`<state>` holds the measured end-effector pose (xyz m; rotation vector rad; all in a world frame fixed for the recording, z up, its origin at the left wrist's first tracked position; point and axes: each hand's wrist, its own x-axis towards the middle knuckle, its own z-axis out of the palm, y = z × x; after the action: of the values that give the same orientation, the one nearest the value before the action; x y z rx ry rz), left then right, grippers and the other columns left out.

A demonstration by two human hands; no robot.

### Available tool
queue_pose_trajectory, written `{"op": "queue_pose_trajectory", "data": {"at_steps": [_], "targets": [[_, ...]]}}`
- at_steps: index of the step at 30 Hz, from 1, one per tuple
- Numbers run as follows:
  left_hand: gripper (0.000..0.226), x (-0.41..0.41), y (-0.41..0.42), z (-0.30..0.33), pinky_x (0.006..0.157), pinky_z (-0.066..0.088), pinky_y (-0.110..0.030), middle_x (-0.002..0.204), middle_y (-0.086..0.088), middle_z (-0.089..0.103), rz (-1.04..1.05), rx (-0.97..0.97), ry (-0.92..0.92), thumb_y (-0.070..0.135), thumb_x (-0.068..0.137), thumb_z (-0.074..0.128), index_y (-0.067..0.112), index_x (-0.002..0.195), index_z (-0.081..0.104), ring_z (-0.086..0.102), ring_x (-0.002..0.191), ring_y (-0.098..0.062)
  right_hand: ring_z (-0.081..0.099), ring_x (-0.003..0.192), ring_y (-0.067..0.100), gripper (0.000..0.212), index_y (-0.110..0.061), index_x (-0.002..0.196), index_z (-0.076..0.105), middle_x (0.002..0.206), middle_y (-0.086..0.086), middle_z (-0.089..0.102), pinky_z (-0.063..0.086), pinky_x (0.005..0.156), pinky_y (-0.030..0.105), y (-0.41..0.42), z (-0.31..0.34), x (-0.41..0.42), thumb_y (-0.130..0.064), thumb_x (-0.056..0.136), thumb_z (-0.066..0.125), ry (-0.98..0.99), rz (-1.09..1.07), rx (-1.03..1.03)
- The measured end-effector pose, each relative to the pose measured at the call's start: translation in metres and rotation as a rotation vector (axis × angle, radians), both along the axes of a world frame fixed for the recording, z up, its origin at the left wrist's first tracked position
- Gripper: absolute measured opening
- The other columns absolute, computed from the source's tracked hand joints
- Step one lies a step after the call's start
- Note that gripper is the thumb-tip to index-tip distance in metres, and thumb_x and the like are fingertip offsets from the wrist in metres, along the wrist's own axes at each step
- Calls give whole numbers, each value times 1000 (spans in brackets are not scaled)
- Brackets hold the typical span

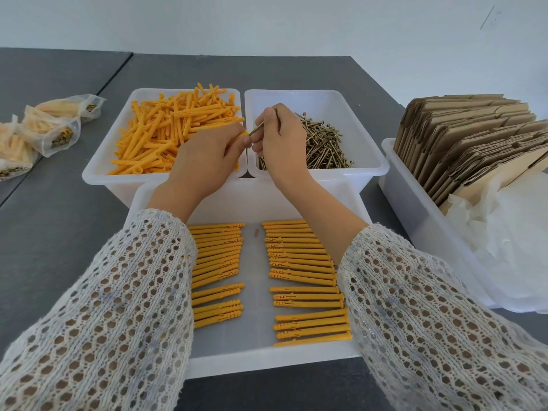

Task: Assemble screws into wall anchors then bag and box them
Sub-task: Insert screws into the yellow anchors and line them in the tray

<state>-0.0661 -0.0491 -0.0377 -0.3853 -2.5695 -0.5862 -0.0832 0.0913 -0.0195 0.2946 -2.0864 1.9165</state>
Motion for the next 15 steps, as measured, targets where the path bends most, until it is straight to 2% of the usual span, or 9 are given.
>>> {"op": "queue_pose_trajectory", "data": {"at_steps": [3,6,8,11,15], "targets": [[31,1,1,1,53,36,-35,65,8,47,-4,-8,1,37,106,39,16,87,53,48,63,-20,53,56,20,28,5,90,57,76,34,63,45,51,22,0,0,1,-9,105,37,-9,26,20],[29,1,1,1,51,32,-33,65,8,46,0,-10,19,34,106,39,18,86,51,47,63,-20,52,52,14,27,2,88,57,71,29,62,45,49,18,0,2,1,-8,104,37,-14,29,3],[29,2,1,1,50,30,-31,64,11,44,6,-3,30,35,107,39,20,86,52,46,62,-19,53,51,13,28,2,87,57,65,20,62,47,52,21,0,3,0,-8,104,37,-15,10,-23],[35,2,1,0,52,36,-36,63,10,46,19,6,31,38,107,37,17,90,59,48,61,-19,55,54,19,30,0,86,57,63,12,62,51,57,34,2,4,-3,-11,105,36,-33,-37,-73],[36,1,0,-1,51,37,-36,63,9,47,28,16,21,38,107,37,16,89,59,48,61,-19,53,51,15,33,0,88,58,63,9,60,49,54,29,7,5,-6,-15,106,35,-60,-104,-142]]}}
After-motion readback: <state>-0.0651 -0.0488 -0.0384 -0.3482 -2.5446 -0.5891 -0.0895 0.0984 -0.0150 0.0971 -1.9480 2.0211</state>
